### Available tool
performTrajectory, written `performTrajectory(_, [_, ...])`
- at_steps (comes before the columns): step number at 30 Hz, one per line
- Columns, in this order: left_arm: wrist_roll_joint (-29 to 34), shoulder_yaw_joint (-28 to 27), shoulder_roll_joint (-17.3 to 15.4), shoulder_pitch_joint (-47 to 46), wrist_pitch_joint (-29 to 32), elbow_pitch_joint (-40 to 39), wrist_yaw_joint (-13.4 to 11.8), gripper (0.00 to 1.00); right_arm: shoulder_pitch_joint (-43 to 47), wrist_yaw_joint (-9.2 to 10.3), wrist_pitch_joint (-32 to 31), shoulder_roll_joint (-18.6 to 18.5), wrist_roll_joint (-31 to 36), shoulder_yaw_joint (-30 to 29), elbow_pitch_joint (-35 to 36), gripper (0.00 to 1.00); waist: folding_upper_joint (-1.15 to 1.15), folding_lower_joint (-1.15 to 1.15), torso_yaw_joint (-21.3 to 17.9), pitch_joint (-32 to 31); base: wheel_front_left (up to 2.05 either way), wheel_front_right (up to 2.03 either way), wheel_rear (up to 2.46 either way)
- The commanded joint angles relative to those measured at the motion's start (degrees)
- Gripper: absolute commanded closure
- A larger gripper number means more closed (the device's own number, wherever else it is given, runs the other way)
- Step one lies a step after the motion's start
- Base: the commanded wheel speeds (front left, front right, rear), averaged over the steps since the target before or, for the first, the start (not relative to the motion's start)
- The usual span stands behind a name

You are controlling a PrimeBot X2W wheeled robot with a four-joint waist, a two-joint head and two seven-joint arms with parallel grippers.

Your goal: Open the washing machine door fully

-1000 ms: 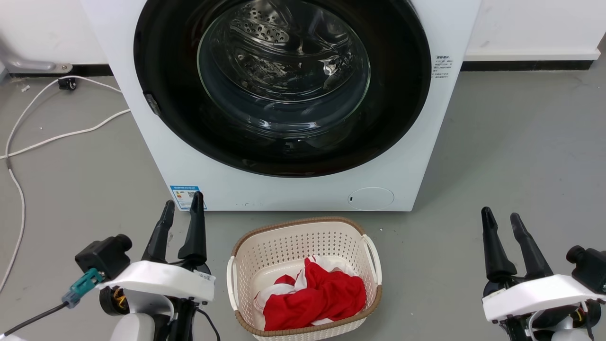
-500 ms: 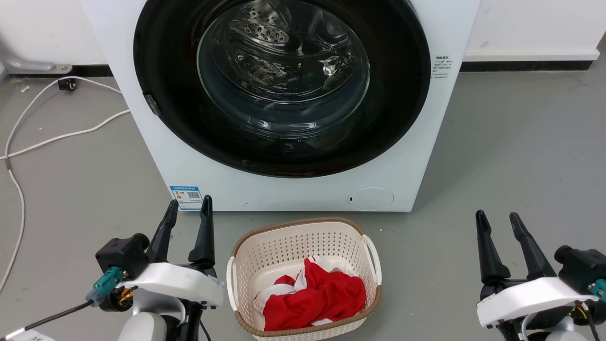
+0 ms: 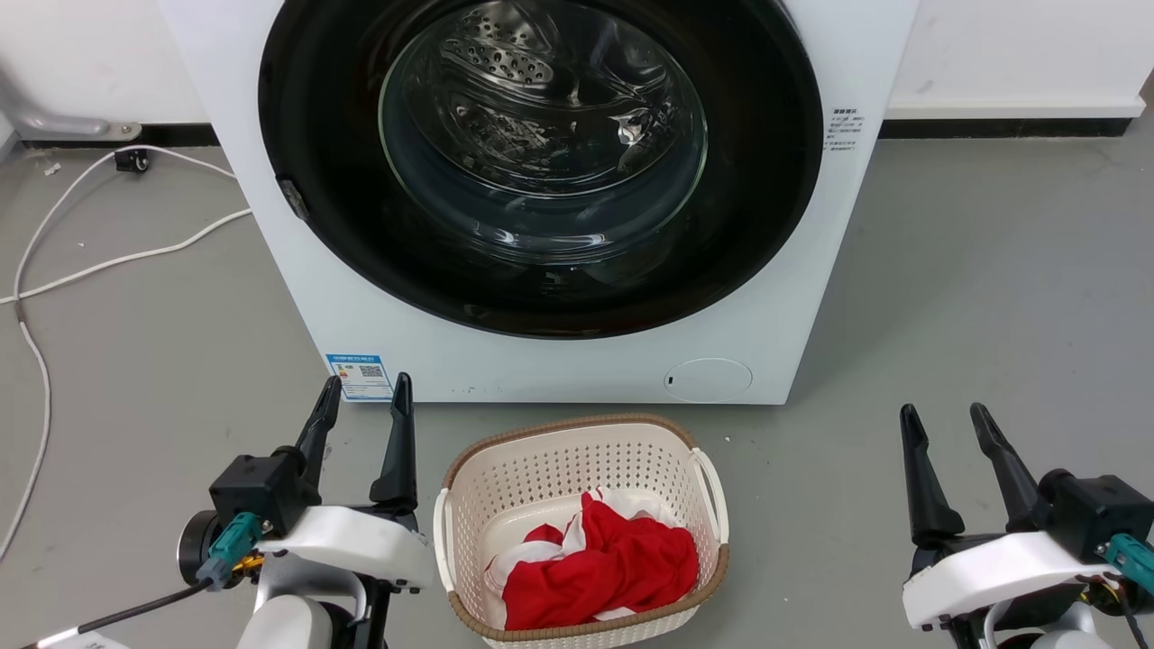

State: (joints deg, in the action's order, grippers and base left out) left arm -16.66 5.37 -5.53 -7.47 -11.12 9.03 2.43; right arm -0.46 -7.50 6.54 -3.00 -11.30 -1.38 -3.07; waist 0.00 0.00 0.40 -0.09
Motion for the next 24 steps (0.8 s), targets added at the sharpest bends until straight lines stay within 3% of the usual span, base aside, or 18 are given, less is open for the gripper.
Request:
performTrajectory(1, [1.13, 0.19, -0.38, -0.15, -0.39, -0.53, -0.39, 0.0, 0.33, 0.02, 0.27, 0.1, 1.07, 0.03, 0.31, 0.0, 0.0, 0.0, 0.03, 0.0, 0.0, 0.0, 0.0])
performTrajectory(24, [9.69, 0.64, 0.58, 2.91, -3.01, -1.8, -2.56, 0.0, 0.8, 0.02, 2.22, 0.18, 8.4, 0.44, -0.41, 0.0, 0.0, 0.0, 0.38, -0.21, 0.0, 0.0, 0.0])
